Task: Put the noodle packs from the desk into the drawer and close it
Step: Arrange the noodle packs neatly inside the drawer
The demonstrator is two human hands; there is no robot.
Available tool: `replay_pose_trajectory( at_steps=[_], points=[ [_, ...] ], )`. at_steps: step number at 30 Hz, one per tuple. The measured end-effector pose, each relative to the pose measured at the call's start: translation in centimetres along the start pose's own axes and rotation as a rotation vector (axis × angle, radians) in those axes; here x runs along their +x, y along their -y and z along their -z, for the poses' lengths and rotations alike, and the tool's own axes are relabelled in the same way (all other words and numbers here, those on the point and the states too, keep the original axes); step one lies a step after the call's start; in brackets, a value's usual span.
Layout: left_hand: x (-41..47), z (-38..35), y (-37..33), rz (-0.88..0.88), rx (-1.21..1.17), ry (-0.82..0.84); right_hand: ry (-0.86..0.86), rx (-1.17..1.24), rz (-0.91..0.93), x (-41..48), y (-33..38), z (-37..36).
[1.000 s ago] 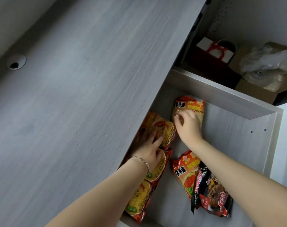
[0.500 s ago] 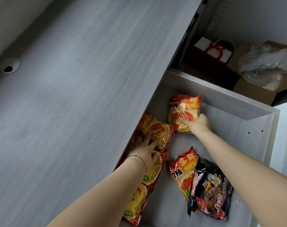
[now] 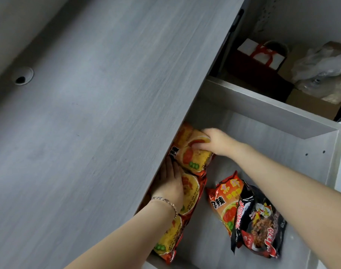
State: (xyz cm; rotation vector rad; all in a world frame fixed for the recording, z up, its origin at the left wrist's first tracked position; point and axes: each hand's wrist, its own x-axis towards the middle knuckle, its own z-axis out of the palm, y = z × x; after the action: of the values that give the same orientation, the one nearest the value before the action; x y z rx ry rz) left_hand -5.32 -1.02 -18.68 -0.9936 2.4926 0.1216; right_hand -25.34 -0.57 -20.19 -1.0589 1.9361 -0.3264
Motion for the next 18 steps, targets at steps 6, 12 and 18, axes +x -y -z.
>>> replay_pose_trajectory(
  at_steps=[6, 12, 18],
  points=[
    [-0.7, -0.3, 0.8, -0.05, 0.005, -0.004, 0.039, -0.063, -0.083, 0.9, 1.3, -0.7],
    [-0.6, 2.0, 0.7, -0.272, -0.032, 0.135, 0.115, -0.02, -0.028, -0.7, 1.7, -1.9],
    [1.2, 1.8, -0.2, -0.194, -0.063, 0.244, -0.248, -0.155, -0.289, -5.2, -1.1, -1.1]
  ],
)
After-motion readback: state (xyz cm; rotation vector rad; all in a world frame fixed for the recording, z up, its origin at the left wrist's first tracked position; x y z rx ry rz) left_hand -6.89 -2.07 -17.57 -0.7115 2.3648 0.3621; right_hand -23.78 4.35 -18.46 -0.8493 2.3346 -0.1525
